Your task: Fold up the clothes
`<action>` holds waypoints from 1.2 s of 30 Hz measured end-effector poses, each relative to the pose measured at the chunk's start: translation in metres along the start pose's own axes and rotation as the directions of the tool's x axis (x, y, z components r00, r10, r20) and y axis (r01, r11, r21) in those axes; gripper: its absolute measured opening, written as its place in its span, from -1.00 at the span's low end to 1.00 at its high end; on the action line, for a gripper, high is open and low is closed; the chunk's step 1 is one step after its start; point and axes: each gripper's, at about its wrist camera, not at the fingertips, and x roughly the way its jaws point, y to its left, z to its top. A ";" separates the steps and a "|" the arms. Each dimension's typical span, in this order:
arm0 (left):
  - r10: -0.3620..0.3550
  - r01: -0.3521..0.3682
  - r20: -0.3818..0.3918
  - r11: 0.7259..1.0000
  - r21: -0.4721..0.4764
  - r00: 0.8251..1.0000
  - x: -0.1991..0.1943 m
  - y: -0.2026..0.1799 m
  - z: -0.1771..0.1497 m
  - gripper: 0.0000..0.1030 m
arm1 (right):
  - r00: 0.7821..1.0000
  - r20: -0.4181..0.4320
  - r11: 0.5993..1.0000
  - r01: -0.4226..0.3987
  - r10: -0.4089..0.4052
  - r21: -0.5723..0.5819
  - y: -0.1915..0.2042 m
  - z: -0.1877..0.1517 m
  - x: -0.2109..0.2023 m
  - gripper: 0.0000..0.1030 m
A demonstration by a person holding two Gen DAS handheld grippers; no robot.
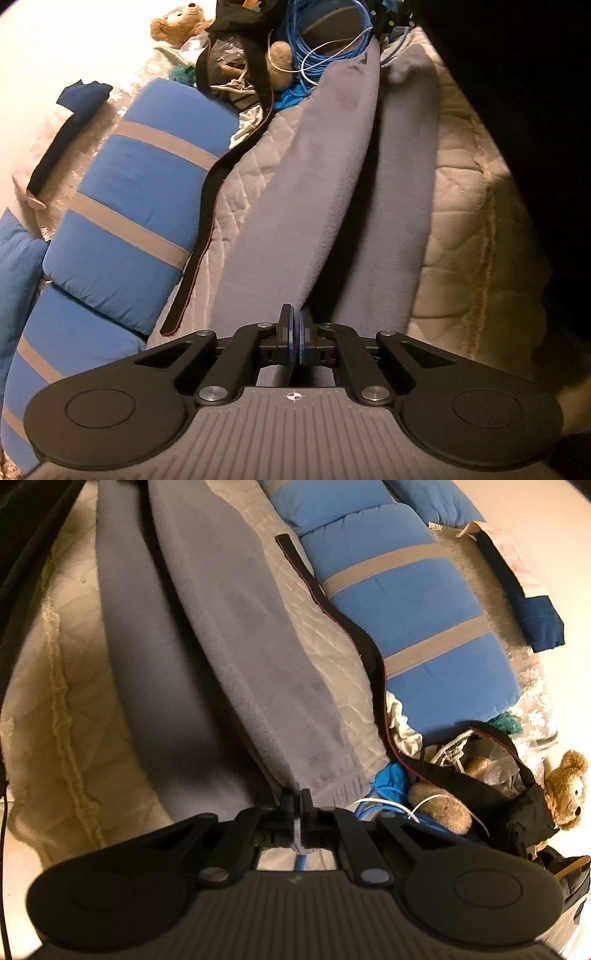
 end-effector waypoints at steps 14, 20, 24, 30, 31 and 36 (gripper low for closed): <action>-0.025 0.027 -0.026 0.997 0.072 0.999 -0.018 -0.025 -0.001 -0.95 | 0.999 -0.035 0.998 -0.039 0.041 0.044 0.011 -0.010 -0.006 -0.94; -0.058 0.063 -0.067 0.994 0.084 0.996 -0.009 -0.029 0.000 -0.95 | 0.997 -0.062 0.999 -0.039 0.041 0.027 0.020 -0.011 0.001 -0.93; -0.103 0.109 -0.096 0.992 0.062 0.990 0.002 -0.034 -0.004 -0.95 | 0.994 -0.087 0.997 -0.055 0.059 0.052 0.022 -0.009 0.006 -0.93; -0.109 0.112 -0.077 0.993 0.033 0.991 0.002 -0.033 -0.011 -0.95 | 0.987 -0.147 0.996 -0.062 0.071 0.061 0.022 -0.002 0.006 -0.96; -0.107 0.109 -0.067 0.994 0.030 0.992 0.000 -0.032 -0.012 -0.95 | 0.984 -0.160 0.996 -0.066 0.074 0.058 0.023 -0.002 0.006 -0.97; -0.108 0.109 -0.032 0.994 0.012 0.994 -0.007 -0.029 -0.017 -0.95 | 0.972 -0.217 0.995 -0.085 0.092 0.043 0.022 -0.005 0.005 -0.58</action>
